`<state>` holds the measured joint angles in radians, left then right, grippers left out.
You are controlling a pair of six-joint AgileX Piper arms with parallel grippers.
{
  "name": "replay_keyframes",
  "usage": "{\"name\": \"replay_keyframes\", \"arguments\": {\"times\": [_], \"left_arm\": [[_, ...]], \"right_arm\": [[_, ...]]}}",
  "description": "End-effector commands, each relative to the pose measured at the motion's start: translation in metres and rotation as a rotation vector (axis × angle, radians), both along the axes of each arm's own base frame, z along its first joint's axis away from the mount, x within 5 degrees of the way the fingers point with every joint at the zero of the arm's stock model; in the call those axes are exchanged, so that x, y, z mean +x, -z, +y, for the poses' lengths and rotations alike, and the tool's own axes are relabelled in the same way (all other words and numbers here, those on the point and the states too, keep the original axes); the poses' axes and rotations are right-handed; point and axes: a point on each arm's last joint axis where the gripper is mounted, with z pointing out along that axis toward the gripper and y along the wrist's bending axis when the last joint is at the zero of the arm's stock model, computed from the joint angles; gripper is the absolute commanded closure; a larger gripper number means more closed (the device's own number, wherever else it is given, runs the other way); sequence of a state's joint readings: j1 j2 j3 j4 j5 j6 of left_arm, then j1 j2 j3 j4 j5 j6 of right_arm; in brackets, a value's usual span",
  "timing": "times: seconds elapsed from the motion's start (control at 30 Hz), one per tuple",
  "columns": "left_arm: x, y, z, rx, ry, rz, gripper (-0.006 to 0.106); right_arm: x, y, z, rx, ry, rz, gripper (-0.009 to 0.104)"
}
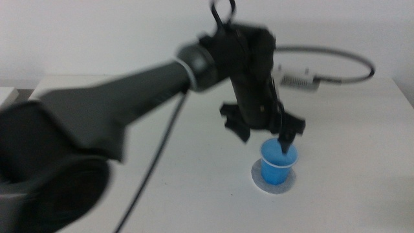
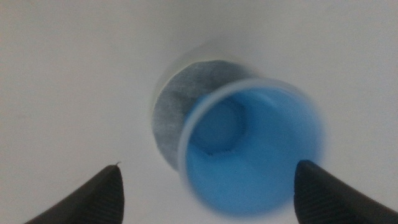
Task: Place an empty cup on a cup mat.
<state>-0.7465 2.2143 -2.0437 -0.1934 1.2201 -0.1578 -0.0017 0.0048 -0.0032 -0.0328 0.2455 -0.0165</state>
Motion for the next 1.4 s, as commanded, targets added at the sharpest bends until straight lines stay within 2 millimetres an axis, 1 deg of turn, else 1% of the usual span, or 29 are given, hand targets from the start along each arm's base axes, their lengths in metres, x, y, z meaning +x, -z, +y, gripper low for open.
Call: {"name": "replay_keyframes", "arguments": {"times": [0.0, 0.03, 0.07, 0.1, 0.13, 0.17, 0.23, 0.27, 0.33, 0.47, 0.57, 0.63, 0.67, 0.7, 0.73, 0.77, 0.8, 0.9, 0.93, 0.97, 1.07, 1.13, 1.17, 1.2, 1.27, 1.3, 1.37], "left_arm": [[-0.009, -0.045, 0.016, -0.035, 0.017, -0.088, 0.007], [-0.016, -0.060, 0.025, -0.035, 0.023, -0.119, 0.007], [-0.024, -0.068, 0.033, -0.026, 0.026, -0.132, 0.007], [-0.034, -0.080, 0.044, -0.020, 0.036, -0.153, 0.007], [-0.046, -0.096, 0.058, -0.027, 0.043, -0.202, 0.007], [-0.052, -0.098, 0.066, -0.021, 0.036, -0.212, 0.007], [-0.076, -0.111, 0.094, 0.003, -0.025, -0.224, 0.007], [-0.086, -0.121, 0.108, 0.012, -0.031, -0.258, 0.007], [-0.106, -0.131, 0.135, 0.035, -0.023, -0.318, 0.007], [-0.136, -0.140, 0.181, 0.078, -0.063, -0.387, 0.007], [-0.161, -0.146, 0.217, 0.076, -0.146, -0.408, 0.007], [-0.175, -0.144, 0.237, 0.075, -0.187, -0.428, 0.007], [-0.179, -0.142, 0.245, 0.072, -0.207, -0.445, 0.007], [-0.184, -0.140, 0.258, 0.059, -0.251, -0.478, 0.007], [-0.190, -0.135, 0.268, 0.031, -0.292, -0.506, 0.007], [-0.193, -0.125, 0.273, 0.006, -0.311, -0.508, 0.007], [-0.199, -0.117, 0.281, -0.037, -0.348, -0.540, 0.007], [-0.214, -0.092, 0.303, -0.095, -0.401, -0.680, 0.007], [-0.220, -0.083, 0.308, -0.103, -0.415, -0.736, 0.007], [-0.225, -0.078, 0.312, -0.119, -0.440, -0.811, 0.007], [-0.236, -0.046, 0.319, -0.153, -0.508, -0.922, 0.007], [-0.247, -0.027, 0.323, -0.174, -0.548, -1.000, 0.007], [-0.266, 0.004, 0.328, -0.218, -0.587, -1.150, 0.007], [-0.278, 0.036, 0.329, -0.247, -0.600, -1.208, 0.007], [-0.281, 0.044, 0.329, -0.254, -0.599, -1.226, 0.007], [-0.282, 0.043, 0.329, -0.263, -0.599, -1.249, 0.007], [-0.283, 0.047, 0.329, -0.248, -0.591, -1.208, 0.007]], "right_arm": [[0.000, 0.000, 0.000, -0.010, -0.002, -0.008, 0.002], [0.000, 0.000, 0.000, -0.010, -0.002, -0.008, 0.002], [0.000, 0.000, 0.000, -0.010, -0.002, -0.008, 0.002], [0.000, 0.000, 0.000, -0.010, -0.002, -0.008, 0.002], [0.000, 0.000, 0.000, -0.010, -0.002, -0.008, 0.002], [0.000, 0.000, 0.000, -0.010, -0.002, -0.008, 0.002], [0.000, 0.000, 0.000, -0.010, -0.002, -0.008, 0.002], [0.000, 0.000, 0.000, -0.010, -0.002, -0.008, 0.002], [0.000, 0.000, 0.000, -0.010, -0.002, -0.008, 0.002], [0.000, 0.000, 0.000, -0.010, -0.002, -0.008, 0.002], [0.000, 0.000, 0.000, -0.010, -0.002, -0.008, 0.002], [0.000, 0.000, 0.000, -0.010, -0.002, -0.008, 0.002], [0.000, 0.000, 0.000, -0.010, -0.002, -0.008, 0.002], [0.000, 0.000, 0.000, -0.010, -0.002, -0.008, 0.002], [0.000, 0.000, 0.000, -0.010, -0.002, -0.008, 0.002], [0.000, 0.000, 0.000, -0.010, -0.002, -0.008, 0.002], [0.000, 0.000, 0.000, -0.010, -0.002, -0.008, 0.002], [0.000, 0.000, 0.000, -0.010, -0.002, -0.008, 0.002], [0.000, 0.000, 0.000, -0.010, -0.002, -0.008, 0.002], [0.000, 0.000, 0.000, -0.010, -0.002, -0.008, 0.002], [0.000, 0.000, 0.000, -0.010, -0.002, -0.008, 0.002], [0.000, 0.000, 0.000, -0.010, -0.002, -0.008, 0.002], [0.000, 0.000, 0.000, -0.010, -0.002, -0.008, 0.002], [0.000, 0.000, 0.000, -0.010, -0.002, -0.008, 0.002], [0.000, 0.000, 0.000, -0.010, -0.002, -0.008, 0.002], [0.000, 0.000, 0.000, -0.010, -0.002, -0.008, 0.002], [0.000, 0.000, 0.000, -0.010, -0.002, -0.008, 0.002]]}}
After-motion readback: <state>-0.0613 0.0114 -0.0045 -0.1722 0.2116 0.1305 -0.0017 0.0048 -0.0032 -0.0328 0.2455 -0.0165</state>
